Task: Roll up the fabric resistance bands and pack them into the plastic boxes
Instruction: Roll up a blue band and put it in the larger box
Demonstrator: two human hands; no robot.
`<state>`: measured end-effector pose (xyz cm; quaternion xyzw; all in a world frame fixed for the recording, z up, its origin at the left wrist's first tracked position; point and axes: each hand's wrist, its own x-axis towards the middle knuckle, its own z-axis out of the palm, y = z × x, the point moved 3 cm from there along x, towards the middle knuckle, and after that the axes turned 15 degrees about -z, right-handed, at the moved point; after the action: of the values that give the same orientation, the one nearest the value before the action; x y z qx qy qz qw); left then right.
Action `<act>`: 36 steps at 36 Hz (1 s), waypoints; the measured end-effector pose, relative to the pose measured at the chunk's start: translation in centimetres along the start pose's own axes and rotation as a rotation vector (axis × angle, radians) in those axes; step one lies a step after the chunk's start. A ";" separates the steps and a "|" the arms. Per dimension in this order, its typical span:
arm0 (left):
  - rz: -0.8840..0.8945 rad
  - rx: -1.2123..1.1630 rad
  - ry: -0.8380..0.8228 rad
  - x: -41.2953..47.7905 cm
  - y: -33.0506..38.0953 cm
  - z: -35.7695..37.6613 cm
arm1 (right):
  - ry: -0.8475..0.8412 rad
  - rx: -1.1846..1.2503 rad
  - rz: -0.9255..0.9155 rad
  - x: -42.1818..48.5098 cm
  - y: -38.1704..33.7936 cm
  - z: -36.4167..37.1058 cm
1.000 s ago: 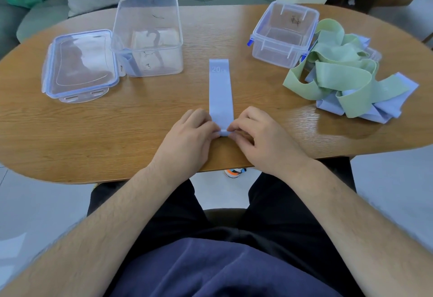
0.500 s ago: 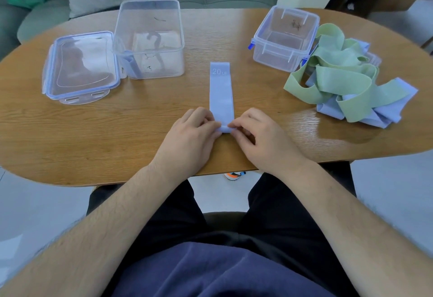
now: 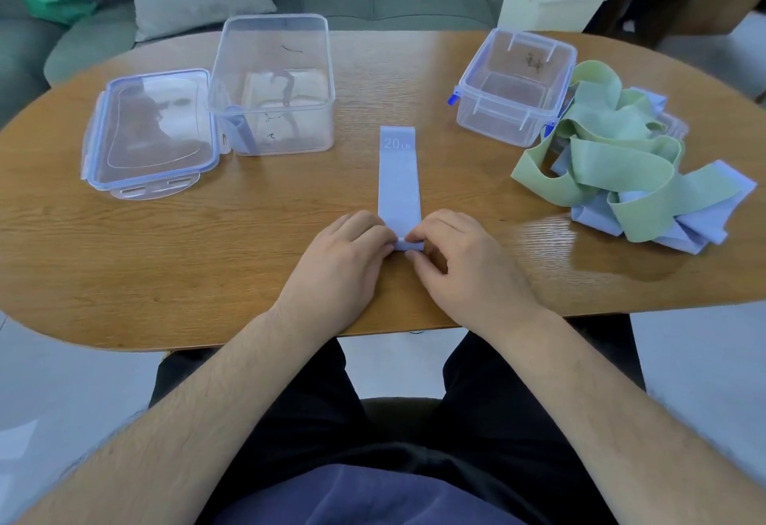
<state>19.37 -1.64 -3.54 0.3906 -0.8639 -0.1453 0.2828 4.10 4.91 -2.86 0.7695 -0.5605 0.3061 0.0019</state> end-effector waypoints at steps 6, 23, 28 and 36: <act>-0.033 -0.054 -0.016 -0.2 0.1 -0.1 | 0.044 -0.024 -0.012 -0.6 -0.3 0.5; -0.082 -0.051 -0.005 0.8 -0.2 -0.2 | 0.017 0.052 0.040 1.0 0.9 0.0; -0.055 -0.005 -0.004 1.5 -0.9 0.2 | -0.082 0.046 0.017 1.2 1.4 -0.3; -0.063 0.023 0.012 2.4 -1.1 0.6 | -0.055 0.069 0.053 2.1 3.0 0.3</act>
<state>18.36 -4.16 -3.62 0.4219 -0.8510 -0.1420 0.2788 2.06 1.91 -3.17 0.7619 -0.5697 0.3042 -0.0483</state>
